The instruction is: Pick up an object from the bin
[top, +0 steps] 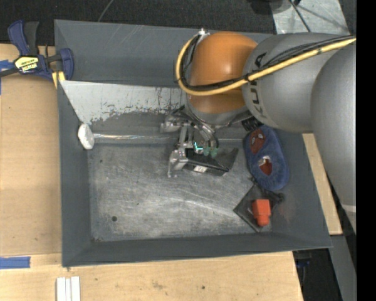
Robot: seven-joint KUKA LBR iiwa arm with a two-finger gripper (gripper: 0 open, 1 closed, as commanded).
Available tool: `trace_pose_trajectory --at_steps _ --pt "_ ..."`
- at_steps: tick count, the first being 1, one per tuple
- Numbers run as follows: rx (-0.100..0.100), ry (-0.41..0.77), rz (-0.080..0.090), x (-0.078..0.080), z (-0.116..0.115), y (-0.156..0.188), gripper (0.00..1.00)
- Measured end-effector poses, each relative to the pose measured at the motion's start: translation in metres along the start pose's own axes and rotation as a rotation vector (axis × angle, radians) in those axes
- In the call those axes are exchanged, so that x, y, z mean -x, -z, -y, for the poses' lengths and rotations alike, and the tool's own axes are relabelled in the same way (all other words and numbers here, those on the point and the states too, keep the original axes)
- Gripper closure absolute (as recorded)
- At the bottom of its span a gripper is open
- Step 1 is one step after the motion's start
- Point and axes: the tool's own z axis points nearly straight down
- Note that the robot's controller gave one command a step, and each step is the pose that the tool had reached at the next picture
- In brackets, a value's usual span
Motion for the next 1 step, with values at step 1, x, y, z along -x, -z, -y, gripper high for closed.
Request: trace_pose_trajectory --at_steps 1 --pt "0.004 -0.103 0.011 0.0097 0.0604 -0.0493 0.00"
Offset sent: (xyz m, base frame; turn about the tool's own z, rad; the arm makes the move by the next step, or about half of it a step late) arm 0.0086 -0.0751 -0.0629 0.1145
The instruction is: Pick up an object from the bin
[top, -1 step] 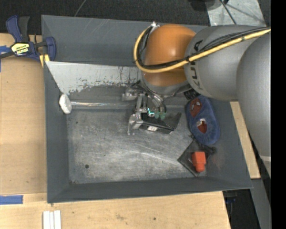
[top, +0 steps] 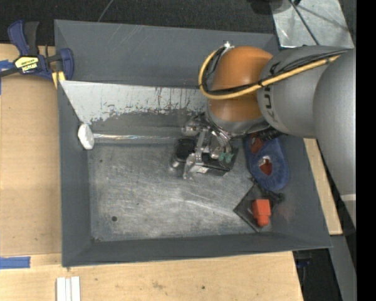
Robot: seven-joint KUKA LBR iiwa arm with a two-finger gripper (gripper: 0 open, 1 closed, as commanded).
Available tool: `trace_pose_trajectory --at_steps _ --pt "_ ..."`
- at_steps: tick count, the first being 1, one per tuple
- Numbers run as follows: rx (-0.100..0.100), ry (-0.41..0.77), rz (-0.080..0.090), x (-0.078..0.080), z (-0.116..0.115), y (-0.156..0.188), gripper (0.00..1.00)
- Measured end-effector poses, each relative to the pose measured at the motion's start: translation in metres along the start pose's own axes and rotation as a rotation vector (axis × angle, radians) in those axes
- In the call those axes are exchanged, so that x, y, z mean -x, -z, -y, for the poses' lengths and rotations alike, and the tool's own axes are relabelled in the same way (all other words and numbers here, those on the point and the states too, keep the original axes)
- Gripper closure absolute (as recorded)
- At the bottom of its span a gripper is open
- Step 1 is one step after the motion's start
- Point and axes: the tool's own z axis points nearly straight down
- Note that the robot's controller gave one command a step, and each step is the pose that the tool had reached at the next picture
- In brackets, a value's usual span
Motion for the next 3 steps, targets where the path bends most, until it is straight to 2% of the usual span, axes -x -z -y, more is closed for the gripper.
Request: trace_pose_trajectory --at_steps 1,2,3 --pt "0.000 -0.005 0.003 0.001 0.003 0.001 1.00" --pt "-0.003 0.410 -0.004 -0.017 -0.008 0.076 1.00" --pt "-0.003 0.529 -0.003 -0.014 -0.014 0.148 1.00"
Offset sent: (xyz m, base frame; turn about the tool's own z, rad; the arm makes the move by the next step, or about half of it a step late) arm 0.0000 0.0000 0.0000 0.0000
